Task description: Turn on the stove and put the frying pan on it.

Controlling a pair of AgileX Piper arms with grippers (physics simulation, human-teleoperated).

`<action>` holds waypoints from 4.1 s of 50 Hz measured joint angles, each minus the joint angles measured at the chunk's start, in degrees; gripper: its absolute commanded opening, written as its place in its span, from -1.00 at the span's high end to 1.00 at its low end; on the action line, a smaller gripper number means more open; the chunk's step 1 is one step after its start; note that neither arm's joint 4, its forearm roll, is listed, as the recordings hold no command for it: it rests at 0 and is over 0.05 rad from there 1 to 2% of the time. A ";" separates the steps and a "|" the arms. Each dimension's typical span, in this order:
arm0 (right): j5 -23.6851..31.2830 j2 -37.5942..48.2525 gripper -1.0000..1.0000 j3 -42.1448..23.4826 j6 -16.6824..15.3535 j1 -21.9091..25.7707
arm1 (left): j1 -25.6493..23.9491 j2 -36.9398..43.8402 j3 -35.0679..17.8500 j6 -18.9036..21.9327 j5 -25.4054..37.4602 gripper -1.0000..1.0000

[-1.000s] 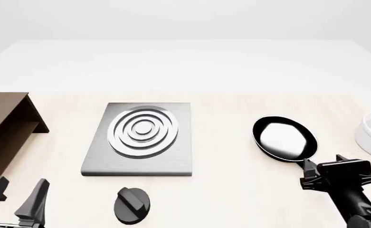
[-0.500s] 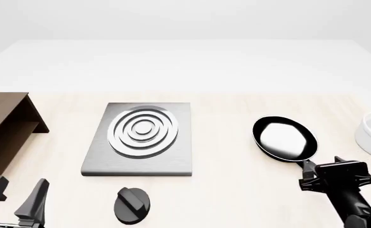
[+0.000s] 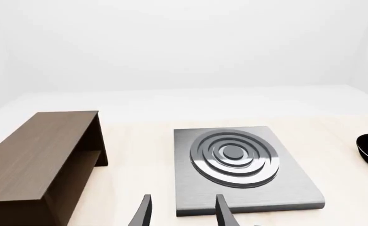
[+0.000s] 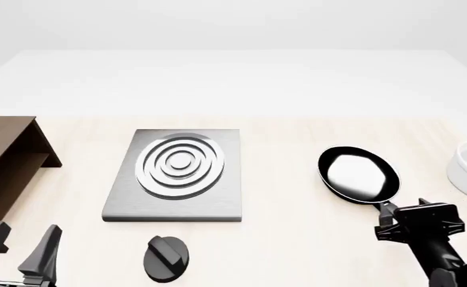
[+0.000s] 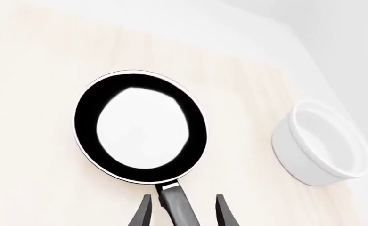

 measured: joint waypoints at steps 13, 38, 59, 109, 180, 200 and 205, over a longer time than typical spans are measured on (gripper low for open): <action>-1.72 3.50 -1.00 -1.12 -0.65 -0.64 | 0.02 0.00 0.03 -0.12 -0.01 -1.00; -3.50 7.22 -1.00 -2.25 -1.38 -1.54 | 0.09 0.00 0.01 -0.20 -0.03 -1.00; -4.30 8.86 -1.00 -2.72 -1.40 -1.81 | 0.13 0.00 0.01 -0.19 -0.06 -1.00; -5.50 13.15 1.00 -3.80 -0.47 -0.52 | 0.26 0.00 0.01 -0.25 -0.04 -1.00; 36.92 -34.59 1.00 -3.51 4.63 20.48 | 0.03 0.00 0.00 -0.09 -0.22 -1.00; 42.87 -38.47 1.00 -7.90 4.88 27.93 | 0.04 -0.01 -0.05 -0.14 -0.29 -1.00; 43.39 -38.06 1.00 -9.06 4.93 29.88 | 0.04 -0.01 -0.05 -0.13 -0.32 -1.00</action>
